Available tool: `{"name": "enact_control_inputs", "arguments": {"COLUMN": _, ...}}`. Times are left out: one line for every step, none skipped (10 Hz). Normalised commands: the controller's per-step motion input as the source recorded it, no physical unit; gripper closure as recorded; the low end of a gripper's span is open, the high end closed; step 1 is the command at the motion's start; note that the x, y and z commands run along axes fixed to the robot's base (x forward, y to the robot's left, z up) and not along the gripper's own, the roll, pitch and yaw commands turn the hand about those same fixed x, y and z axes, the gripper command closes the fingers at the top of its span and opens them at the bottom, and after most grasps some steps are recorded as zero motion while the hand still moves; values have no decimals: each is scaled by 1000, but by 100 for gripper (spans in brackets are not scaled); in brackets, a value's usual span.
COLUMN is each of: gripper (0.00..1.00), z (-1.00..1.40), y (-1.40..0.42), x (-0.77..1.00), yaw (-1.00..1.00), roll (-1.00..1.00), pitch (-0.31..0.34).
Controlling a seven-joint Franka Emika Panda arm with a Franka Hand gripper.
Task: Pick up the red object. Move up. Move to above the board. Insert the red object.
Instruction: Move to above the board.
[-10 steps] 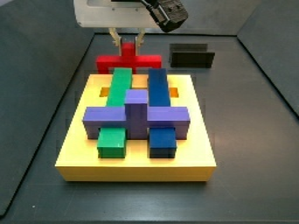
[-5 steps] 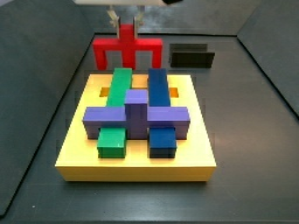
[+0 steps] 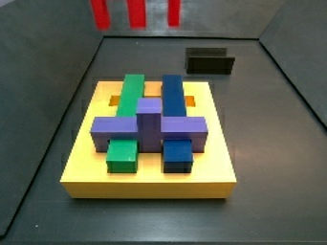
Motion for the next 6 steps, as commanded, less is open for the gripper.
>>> {"name": "enact_control_inputs", "arguments": {"gripper": 100, "z": 643, "y": 0, "x": 44, "yaw": -9, "roll": -48, "pitch": 113}}
{"name": "enact_control_inputs", "arguments": {"gripper": 100, "z": 405, "y": -1400, "x": 442, "yaw": -210, "roll": -20, "pitch": 270}}
{"name": "enact_control_inputs", "arguments": {"gripper": 100, "z": 357, "y": -1400, "x": 454, "yaw": -161, "roll": 46, "pitch": 246}}
{"name": "enact_control_inputs", "arguments": {"gripper": 100, "z": 336, "y": -1400, "x": 516, "yaw": -69, "roll": 72, "pitch": 273}}
{"name": "enact_control_inputs", "arguments": {"gripper": 100, "z": 331, "y": -1400, "x": 582, "yaw": -53, "roll": 47, "pitch": 262}}
{"name": "enact_control_inputs", "arguments": {"gripper": 100, "z": 197, "y": -752, "x": 343, "yaw": -20, "roll": 40, "pitch": 217}}
